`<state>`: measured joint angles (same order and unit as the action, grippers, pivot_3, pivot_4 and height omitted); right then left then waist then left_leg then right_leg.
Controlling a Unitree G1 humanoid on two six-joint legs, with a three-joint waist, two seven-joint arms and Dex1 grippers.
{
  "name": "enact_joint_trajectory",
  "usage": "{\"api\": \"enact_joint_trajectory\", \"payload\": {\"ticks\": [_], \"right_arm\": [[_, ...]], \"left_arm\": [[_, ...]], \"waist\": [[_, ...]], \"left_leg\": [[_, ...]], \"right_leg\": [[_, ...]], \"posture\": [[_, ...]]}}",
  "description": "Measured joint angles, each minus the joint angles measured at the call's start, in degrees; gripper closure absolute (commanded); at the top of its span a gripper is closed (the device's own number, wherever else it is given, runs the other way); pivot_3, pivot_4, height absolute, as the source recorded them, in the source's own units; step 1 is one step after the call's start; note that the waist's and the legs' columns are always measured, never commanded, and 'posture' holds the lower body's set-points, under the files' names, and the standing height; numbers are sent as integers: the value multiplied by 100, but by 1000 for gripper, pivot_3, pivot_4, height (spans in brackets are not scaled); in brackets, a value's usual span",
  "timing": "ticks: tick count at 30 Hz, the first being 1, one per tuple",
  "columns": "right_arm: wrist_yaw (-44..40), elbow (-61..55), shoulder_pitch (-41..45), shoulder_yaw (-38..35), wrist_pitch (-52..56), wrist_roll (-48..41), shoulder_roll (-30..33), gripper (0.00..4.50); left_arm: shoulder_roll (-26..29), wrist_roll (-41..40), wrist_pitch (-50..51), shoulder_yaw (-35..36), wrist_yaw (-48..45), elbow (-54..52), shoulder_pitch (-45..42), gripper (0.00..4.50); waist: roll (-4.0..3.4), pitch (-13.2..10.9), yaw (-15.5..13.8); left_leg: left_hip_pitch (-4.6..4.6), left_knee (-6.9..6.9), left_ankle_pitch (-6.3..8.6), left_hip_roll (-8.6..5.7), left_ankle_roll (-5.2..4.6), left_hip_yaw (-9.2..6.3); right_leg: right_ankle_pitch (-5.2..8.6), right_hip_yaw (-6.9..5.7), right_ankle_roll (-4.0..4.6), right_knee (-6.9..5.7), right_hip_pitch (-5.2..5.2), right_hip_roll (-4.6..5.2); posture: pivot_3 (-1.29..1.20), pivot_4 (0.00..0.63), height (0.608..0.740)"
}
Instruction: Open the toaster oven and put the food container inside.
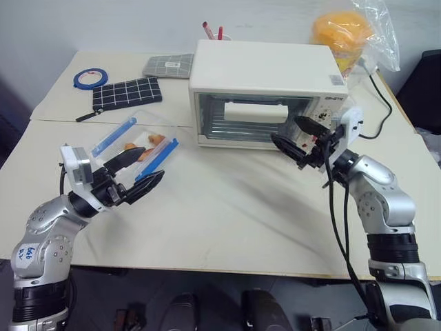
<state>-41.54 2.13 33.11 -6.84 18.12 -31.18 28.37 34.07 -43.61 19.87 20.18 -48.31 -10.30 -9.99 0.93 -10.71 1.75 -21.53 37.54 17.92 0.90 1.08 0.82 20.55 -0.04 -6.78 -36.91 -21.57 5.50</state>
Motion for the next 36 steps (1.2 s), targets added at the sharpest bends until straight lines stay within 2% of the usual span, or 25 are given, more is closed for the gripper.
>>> {"api": "enact_joint_trajectory", "payload": {"ticks": [7,15,19,22,26,30,31,36], "right_arm": [[-186,-287,-37,145,56,22,-216,22],[-729,-1382,-1248,238,228,8,270,22],[-1061,-1550,-1859,424,-268,502,541,0],[-1108,-1542,-2003,460,-532,742,541,0],[-1053,-1546,-1932,454,-696,857,490,0],[-998,-1555,-1861,505,-773,958,451,0],[-985,-1559,-1855,535,-773,968,444,0],[-815,-1690,-1946,569,-767,981,417,0]], "left_arm": [[-29,128,-5,-66,-6,93,-31,0],[-31,158,22,-216,-2,427,-676,0],[60,342,63,-481,-210,766,-1229,896],[64,621,58,-855,-312,962,-1856,1851],[-196,1363,-225,-1292,76,1631,-2936,3083],[-607,2070,-669,-1762,248,2470,-3605,4307],[-655,2199,-716,-1886,232,2637,-3684,4457],[-715,2637,-907,-2241,-30,3110,-3773,4457]], "waist": [[0,0,-6],[0,0,-15],[3,-2,-5],[4,-3,-12],[5,-3,-15],[5,-3,-7],[6,-4,-3],[7,-4,-12]], "left_leg": [[2,12,-1,1,0,-3],[-2,2,0,-1,0,-3],[1,5,0,-3,0,1],[1,11,-3,-7,-1,2],[1,17,-4,-9,0,1],[0,15,-4,-7,0,5],[-1,14,-4,-5,0,6],[-2,15,-4,-1,1,5]], "right_leg": [[0,2,0,-6,0,1],[0,0,0,-4,0,0],[-1,2,-2,3,0,-9],[-1,5,-3,0,-1,-17],[-2,1,-4,0,-1,-26],[-5,4,-9,-11,-1,-34],[-5,5,-9,-10,-2,-37],[-5,9,-9,-11,-6,-41]], "posture": [[0,150,740],[0,150,740],[0,150,740],[0,150,740],[0,150,740],[0,150,740],[0,150,740],[0,150,740]]}}
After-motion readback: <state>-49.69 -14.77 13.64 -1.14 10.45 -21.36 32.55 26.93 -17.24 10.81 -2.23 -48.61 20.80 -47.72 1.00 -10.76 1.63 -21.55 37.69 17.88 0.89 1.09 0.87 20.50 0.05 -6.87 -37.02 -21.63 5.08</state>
